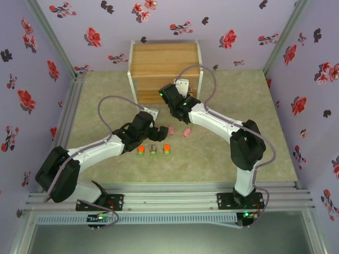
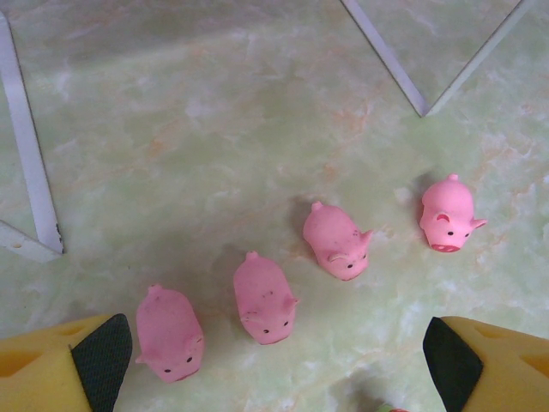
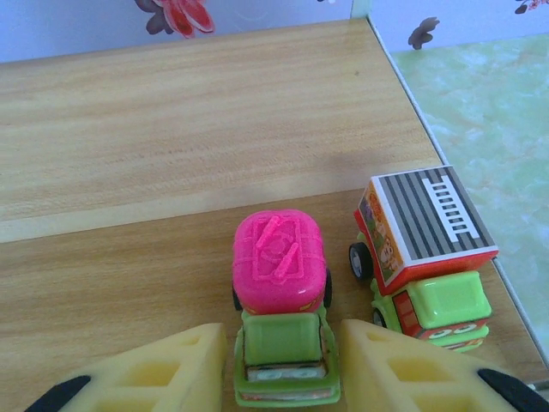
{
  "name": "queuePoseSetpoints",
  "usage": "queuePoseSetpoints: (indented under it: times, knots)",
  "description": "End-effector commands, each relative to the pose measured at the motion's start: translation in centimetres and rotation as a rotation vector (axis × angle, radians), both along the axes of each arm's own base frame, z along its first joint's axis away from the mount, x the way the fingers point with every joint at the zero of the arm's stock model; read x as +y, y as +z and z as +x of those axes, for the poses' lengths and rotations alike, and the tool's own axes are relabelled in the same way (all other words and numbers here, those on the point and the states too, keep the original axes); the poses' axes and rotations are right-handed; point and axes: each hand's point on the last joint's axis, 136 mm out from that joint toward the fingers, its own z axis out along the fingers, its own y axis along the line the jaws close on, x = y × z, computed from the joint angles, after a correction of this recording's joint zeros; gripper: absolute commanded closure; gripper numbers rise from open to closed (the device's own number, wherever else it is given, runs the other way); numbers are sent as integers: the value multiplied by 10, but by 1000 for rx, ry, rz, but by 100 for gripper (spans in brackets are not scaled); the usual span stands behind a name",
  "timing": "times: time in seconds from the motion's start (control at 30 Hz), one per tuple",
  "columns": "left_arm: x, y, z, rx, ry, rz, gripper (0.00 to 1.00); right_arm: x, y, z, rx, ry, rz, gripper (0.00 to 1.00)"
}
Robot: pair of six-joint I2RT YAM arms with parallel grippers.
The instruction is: Place and organize the plastic toys onto the shelf
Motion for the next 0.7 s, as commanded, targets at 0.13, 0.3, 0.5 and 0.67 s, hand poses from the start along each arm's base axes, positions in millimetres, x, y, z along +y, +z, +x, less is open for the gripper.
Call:
queuePoseSetpoints:
  times: [0.13, 0.3, 0.5, 0.67]
  knots:
    - [1, 3, 2, -8, -7, -4, 8, -9, 19, -17, -33, -6, -25, 83]
    - [2, 3, 2, -11, -5, -2, 8, -8, 25, -27, -42, 3, -25, 83]
    - [5, 6, 2, -17, 3, -3, 8, -10, 29, -47, -50, 17, -20, 83]
    - [7, 8, 2, -22, 8, -7, 8, -12, 29, -63, -45, 32, -24, 82]
